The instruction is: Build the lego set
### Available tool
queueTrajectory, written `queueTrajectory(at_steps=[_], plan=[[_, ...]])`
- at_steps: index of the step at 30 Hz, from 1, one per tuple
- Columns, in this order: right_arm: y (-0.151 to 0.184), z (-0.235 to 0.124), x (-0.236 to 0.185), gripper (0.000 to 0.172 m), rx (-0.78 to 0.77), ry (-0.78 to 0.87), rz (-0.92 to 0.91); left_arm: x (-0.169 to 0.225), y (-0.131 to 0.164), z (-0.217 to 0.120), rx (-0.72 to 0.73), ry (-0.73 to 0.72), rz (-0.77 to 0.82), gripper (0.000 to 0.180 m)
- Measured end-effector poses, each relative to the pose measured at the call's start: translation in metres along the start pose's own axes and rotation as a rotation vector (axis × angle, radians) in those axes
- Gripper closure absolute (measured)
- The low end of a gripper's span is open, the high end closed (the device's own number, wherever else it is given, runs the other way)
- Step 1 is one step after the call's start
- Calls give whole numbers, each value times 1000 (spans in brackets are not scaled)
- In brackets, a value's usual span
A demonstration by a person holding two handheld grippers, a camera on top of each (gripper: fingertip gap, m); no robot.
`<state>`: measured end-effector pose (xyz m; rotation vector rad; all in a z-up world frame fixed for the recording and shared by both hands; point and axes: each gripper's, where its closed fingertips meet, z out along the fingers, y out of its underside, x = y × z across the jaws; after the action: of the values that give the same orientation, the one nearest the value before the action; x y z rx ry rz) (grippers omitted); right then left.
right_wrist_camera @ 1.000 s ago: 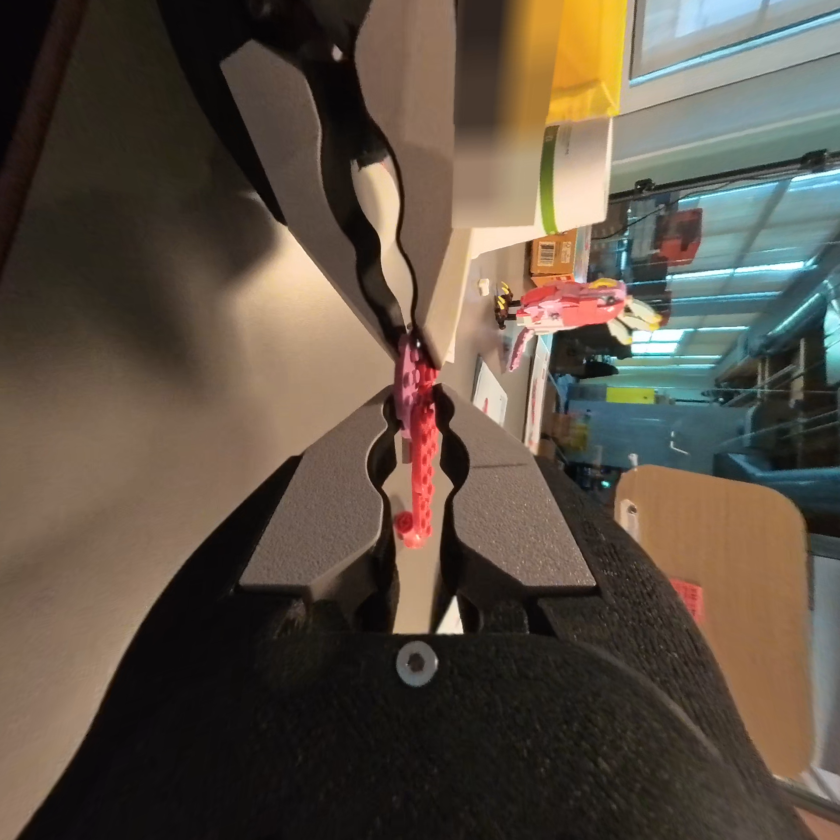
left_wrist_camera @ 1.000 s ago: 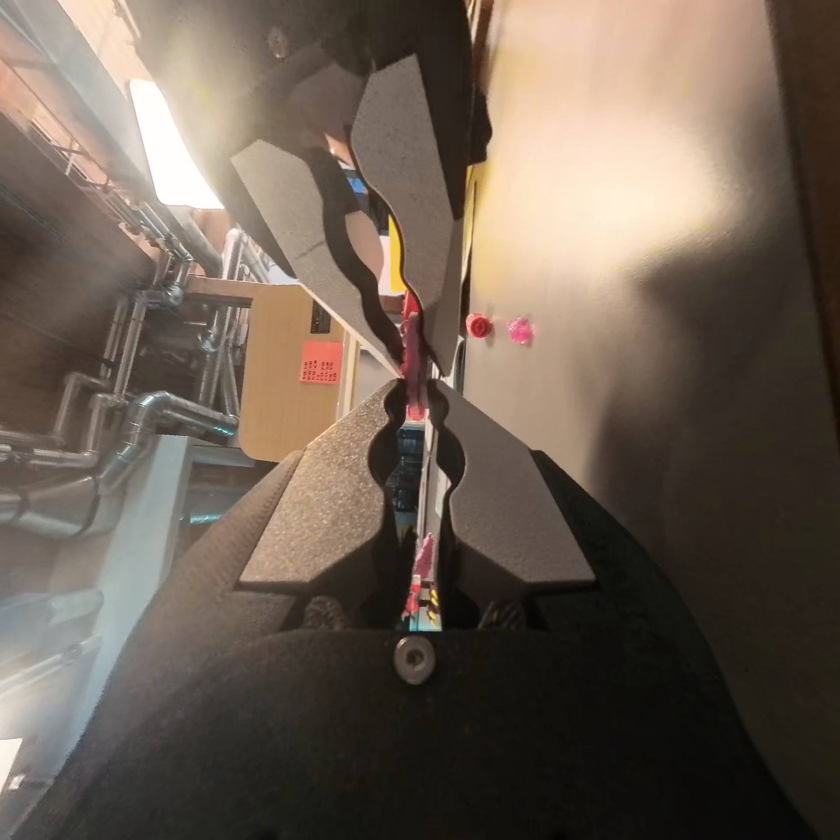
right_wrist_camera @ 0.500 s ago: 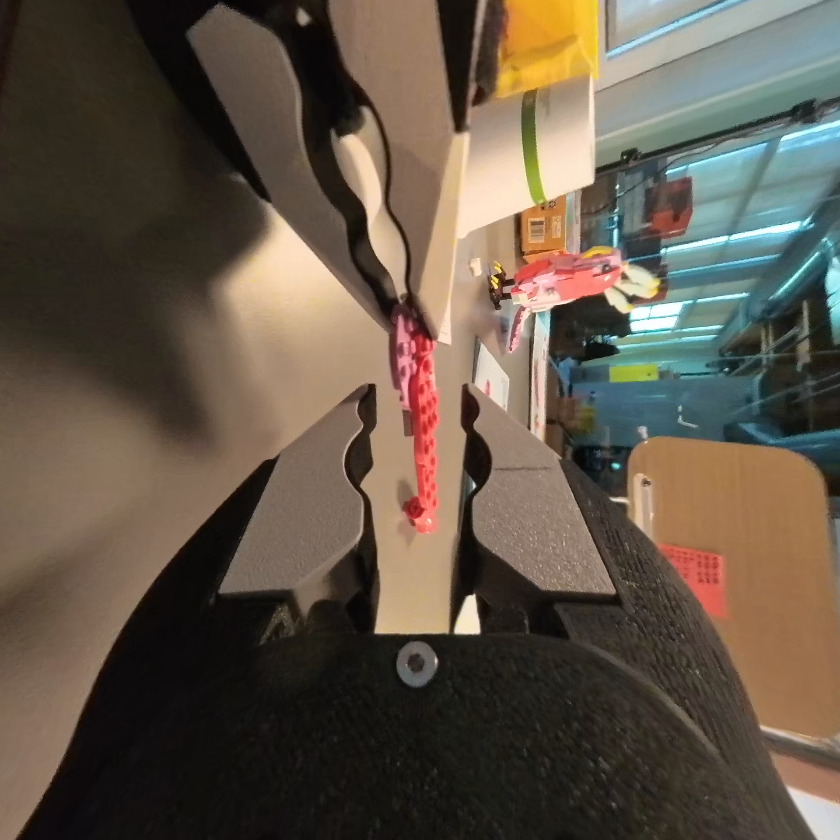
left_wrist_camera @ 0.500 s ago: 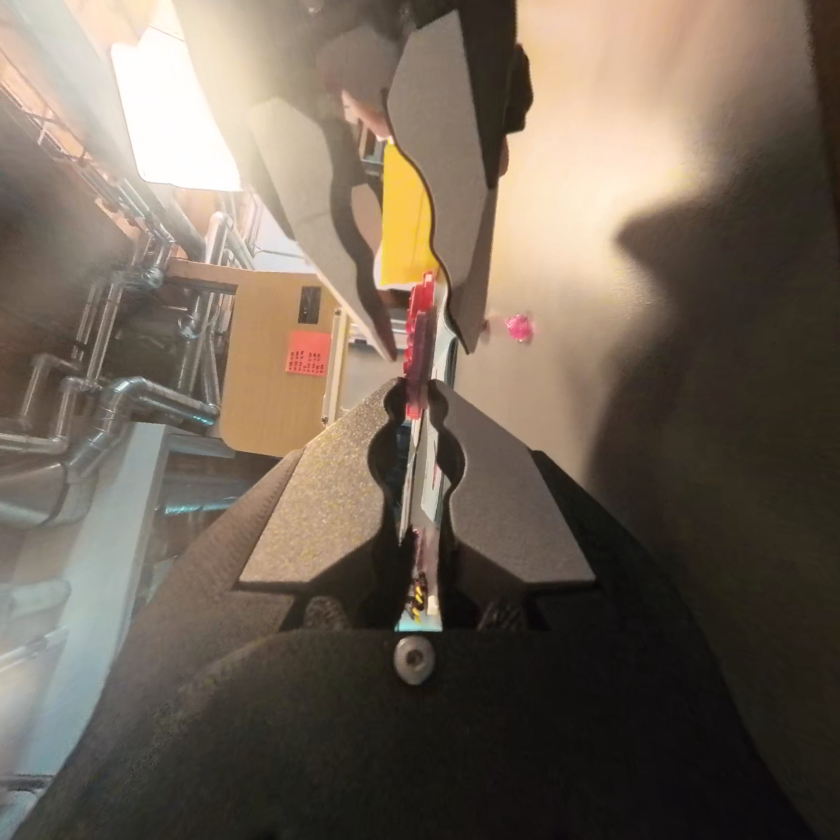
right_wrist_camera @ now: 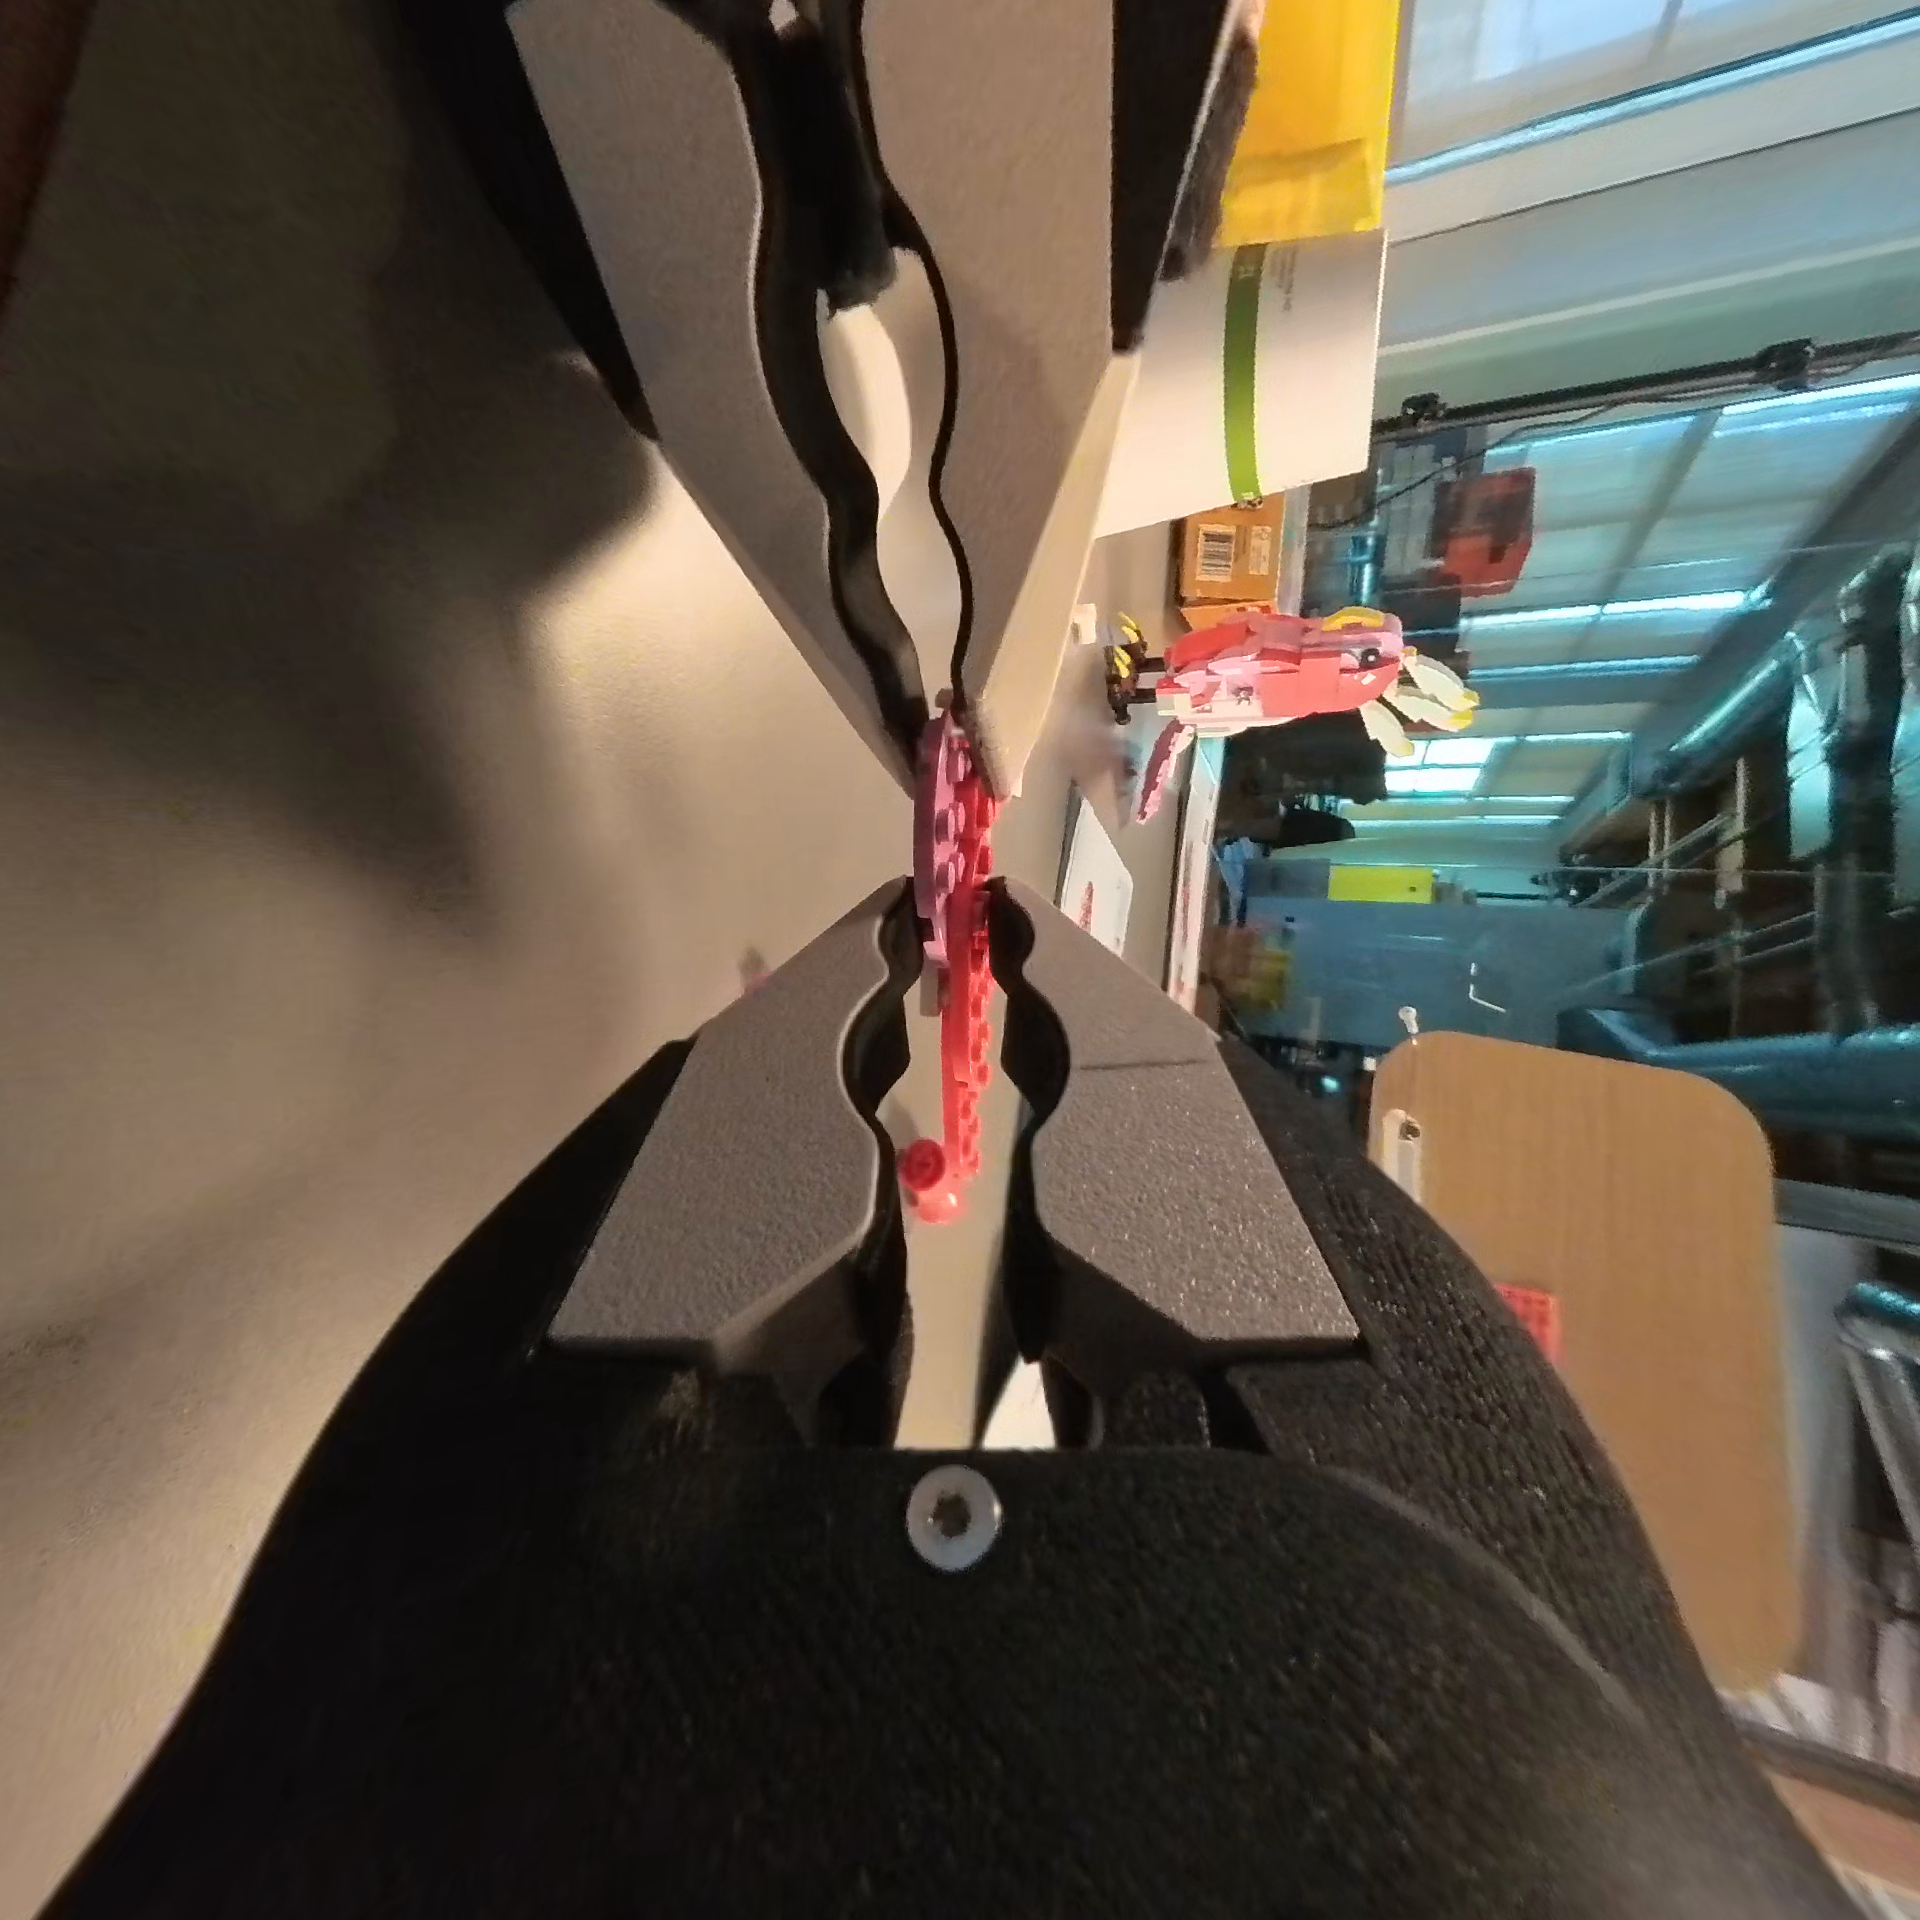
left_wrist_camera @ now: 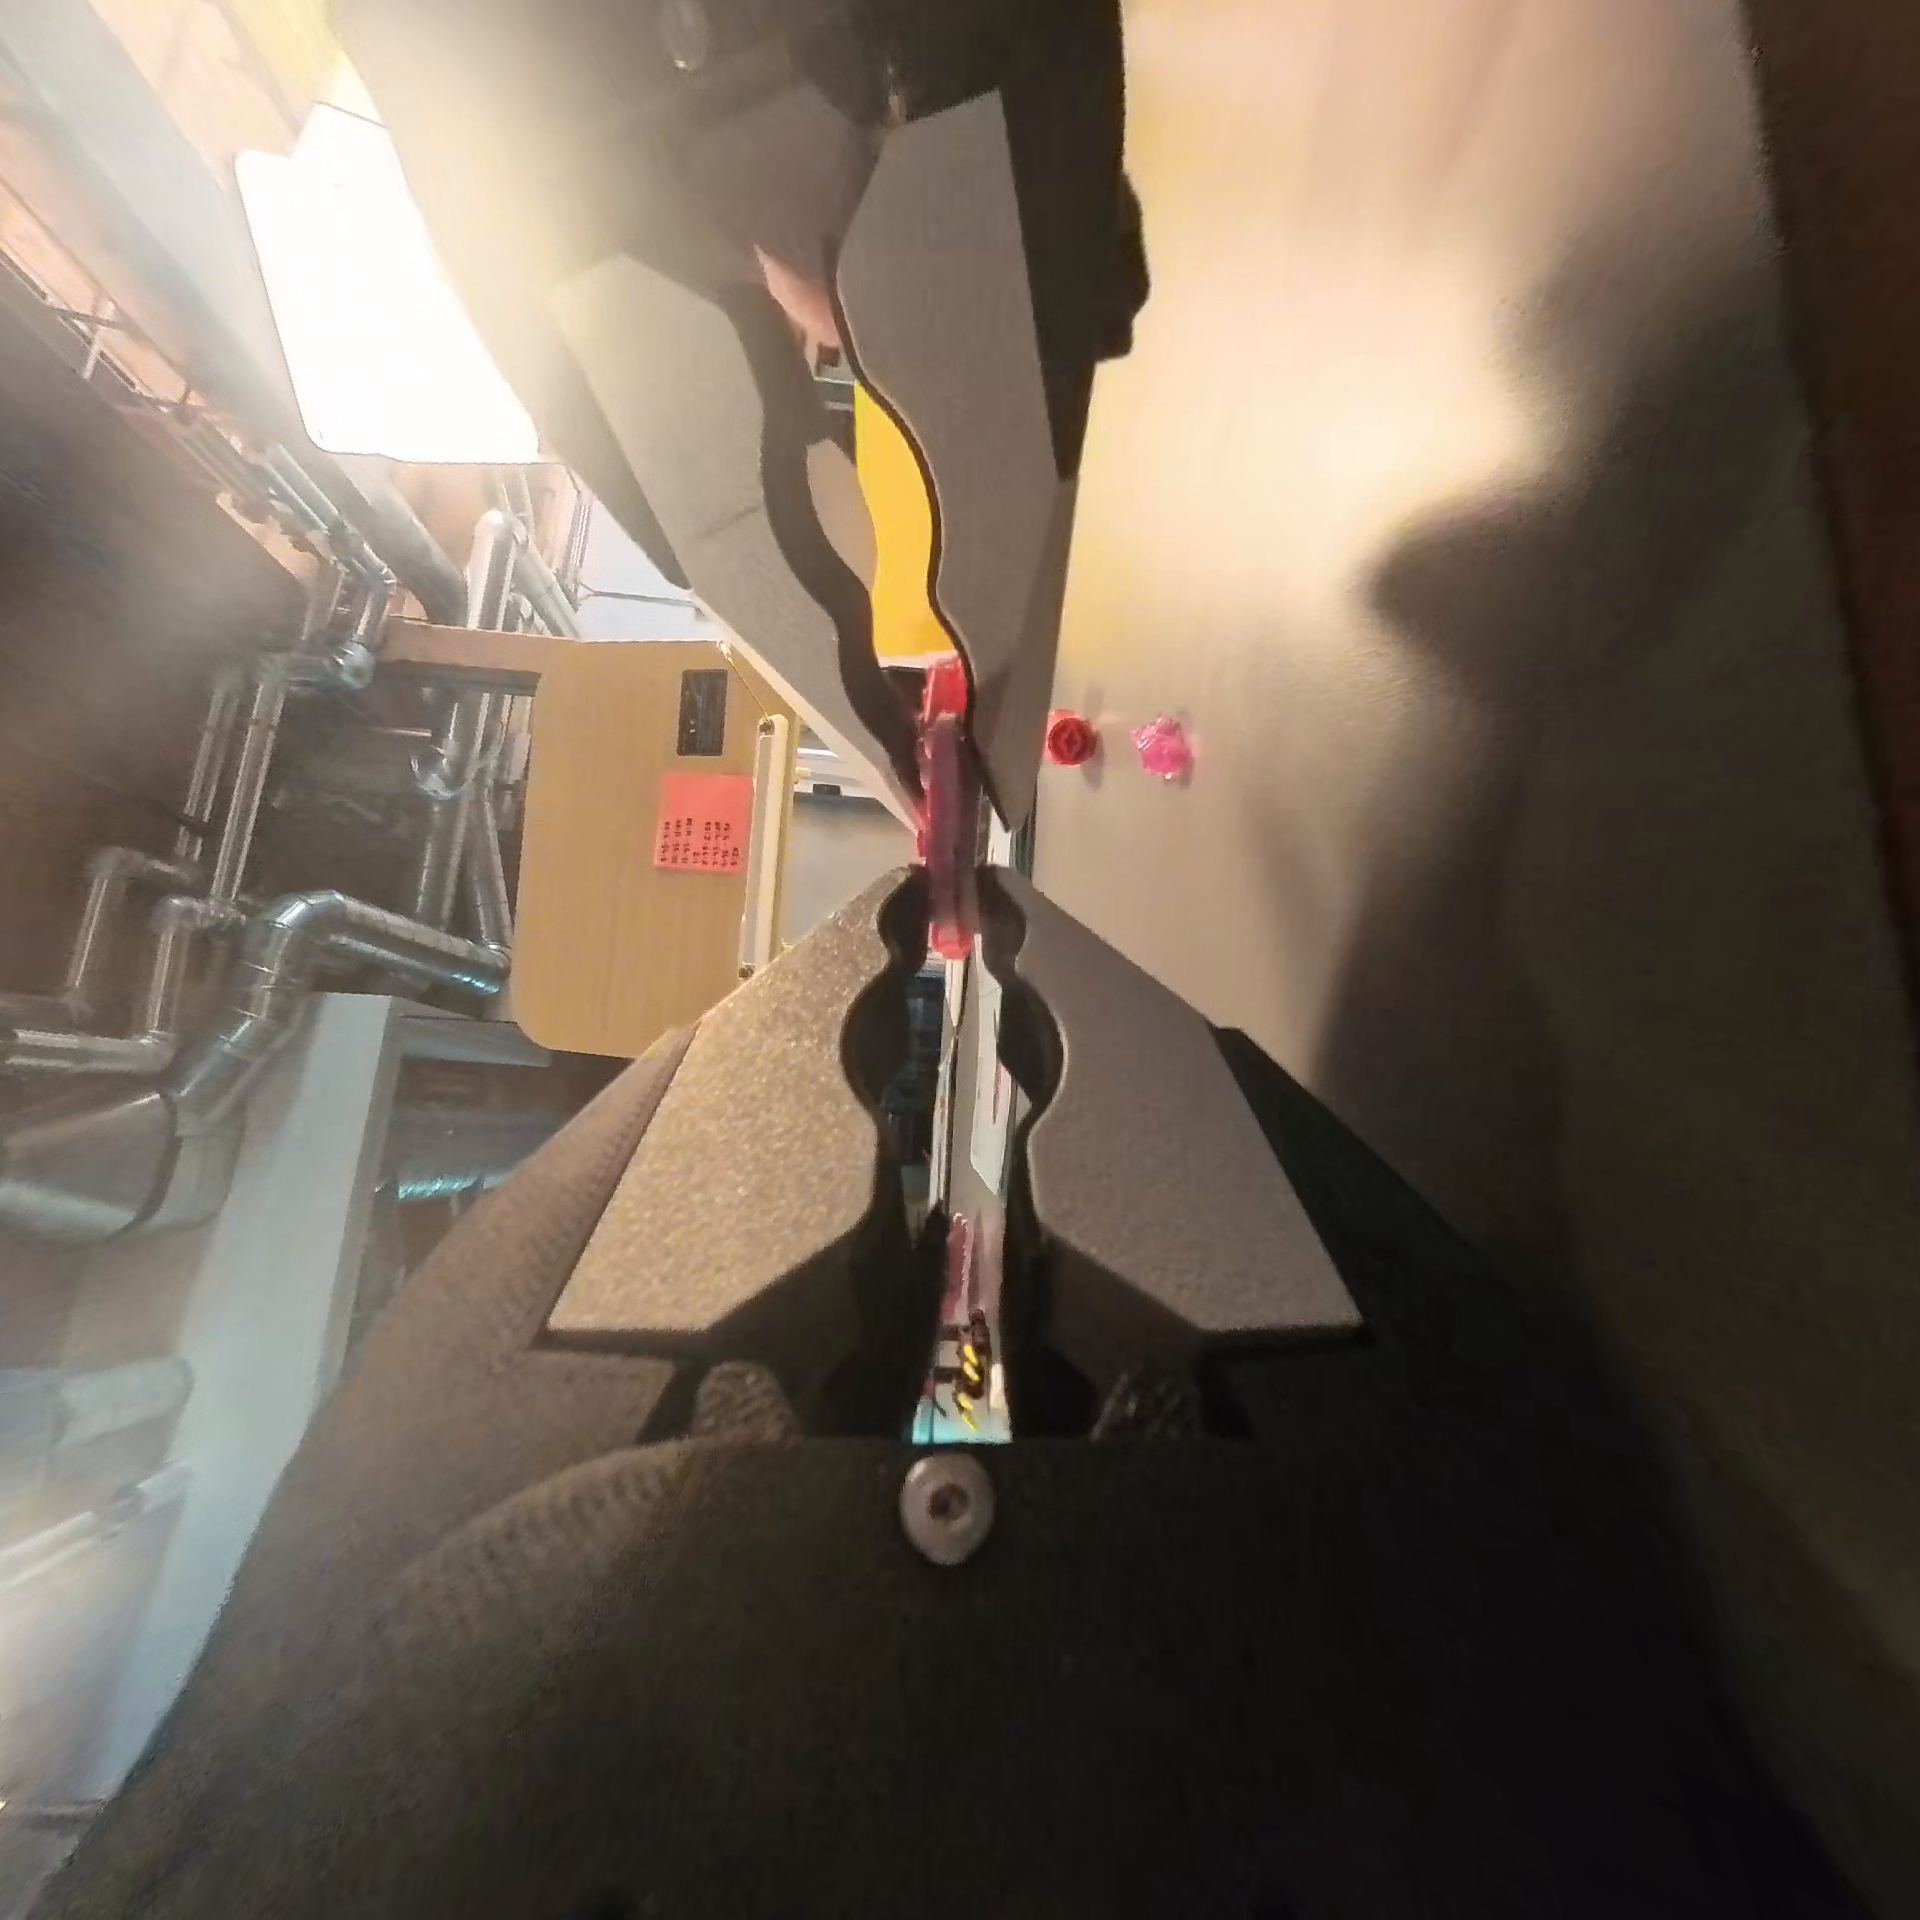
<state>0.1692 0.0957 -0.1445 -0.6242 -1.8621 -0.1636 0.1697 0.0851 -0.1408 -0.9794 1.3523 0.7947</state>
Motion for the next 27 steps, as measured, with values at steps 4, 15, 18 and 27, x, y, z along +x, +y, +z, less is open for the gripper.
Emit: queueTrajectory(at_steps=[4,15,18,27], plan=[[-2,0,0,159,23,-15,84,0,1,1,-8,-5,11,172],[-3,-4,-5,155,42,-128,160,1,1,1,-20,-18,69,172],[-3,-4,-6,155,28,-140,136,2,0,1,-19,-23,107,172],[-2,-3,-11,157,-8,-154,99,6,0,1,-28,-4,138,172]])
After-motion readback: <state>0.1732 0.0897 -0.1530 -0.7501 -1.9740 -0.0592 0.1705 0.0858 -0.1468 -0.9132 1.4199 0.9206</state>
